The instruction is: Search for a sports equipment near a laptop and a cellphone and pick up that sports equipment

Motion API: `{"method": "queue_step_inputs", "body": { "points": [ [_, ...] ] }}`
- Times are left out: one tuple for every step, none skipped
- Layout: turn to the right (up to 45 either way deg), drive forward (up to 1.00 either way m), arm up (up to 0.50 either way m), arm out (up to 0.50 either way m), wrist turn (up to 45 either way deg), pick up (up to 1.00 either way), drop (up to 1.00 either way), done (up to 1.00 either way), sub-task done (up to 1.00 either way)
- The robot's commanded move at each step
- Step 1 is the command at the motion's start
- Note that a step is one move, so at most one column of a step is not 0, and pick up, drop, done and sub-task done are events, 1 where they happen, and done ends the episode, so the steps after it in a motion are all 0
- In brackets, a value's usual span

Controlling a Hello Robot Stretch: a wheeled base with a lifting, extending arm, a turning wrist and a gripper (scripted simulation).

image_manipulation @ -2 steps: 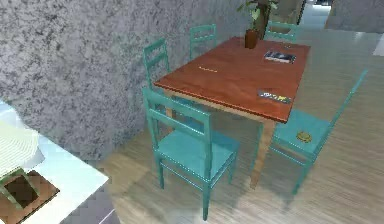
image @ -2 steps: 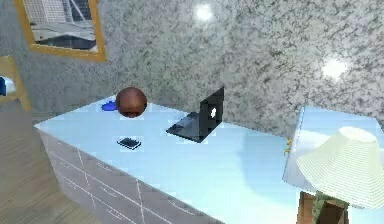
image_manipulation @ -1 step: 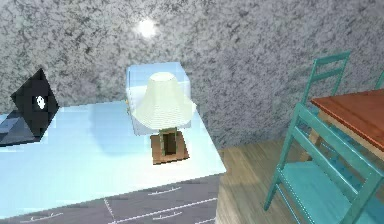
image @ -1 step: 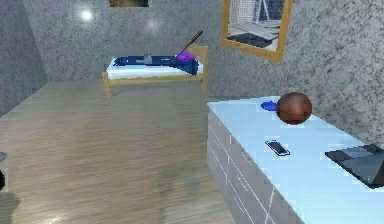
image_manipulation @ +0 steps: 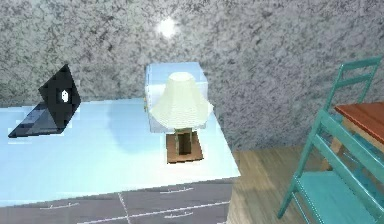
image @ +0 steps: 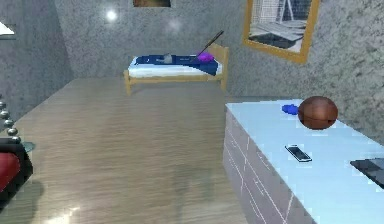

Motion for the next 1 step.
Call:
{"method": "queue_step_inputs", "body": {
  "points": [
    [0.0,0.15,0.0,0.0,0.0,0.0,0.0,0.0,0.0]
  ]
}}
